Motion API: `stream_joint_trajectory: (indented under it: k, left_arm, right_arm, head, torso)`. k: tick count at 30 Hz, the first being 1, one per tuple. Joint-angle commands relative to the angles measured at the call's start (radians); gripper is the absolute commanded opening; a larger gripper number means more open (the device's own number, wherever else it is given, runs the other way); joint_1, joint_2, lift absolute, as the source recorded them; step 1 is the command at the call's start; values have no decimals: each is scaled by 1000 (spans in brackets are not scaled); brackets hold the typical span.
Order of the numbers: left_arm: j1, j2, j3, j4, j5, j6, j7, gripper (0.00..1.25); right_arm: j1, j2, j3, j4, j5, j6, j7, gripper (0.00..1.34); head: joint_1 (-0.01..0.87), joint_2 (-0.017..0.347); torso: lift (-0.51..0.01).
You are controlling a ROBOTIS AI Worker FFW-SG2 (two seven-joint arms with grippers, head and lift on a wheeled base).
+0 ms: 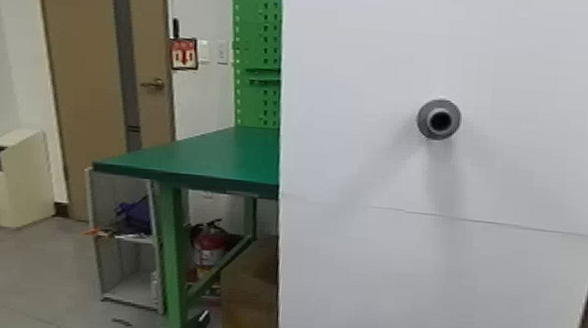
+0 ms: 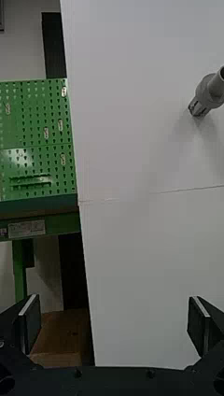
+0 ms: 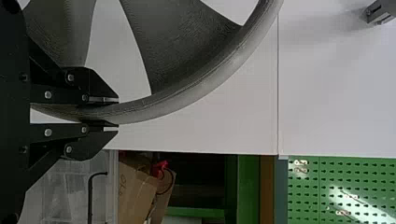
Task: Hold the wheel and insert it
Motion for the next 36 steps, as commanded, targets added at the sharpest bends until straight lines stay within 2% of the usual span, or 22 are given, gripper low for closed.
stream_joint_trajectory:
  k: [1,22,36]
  left_arm:
    - [0,0,0,0,0,0,0,1149]
    - [-5,0,0,0,-3,0,-5,1149]
    - [-11,0,0,0,-5,0,-8,1149]
  right_arm:
    - [0,1,0,-1,0,0,0,126]
    - [-2,1,5,-32,0,21,1,126]
    - [-8,1,5,-101,-8,72,0,126]
  head:
    - [249,310]
    - [253,310]
    - [253,310]
  torso:
    - [-485]
    - [-485]
    - [-485]
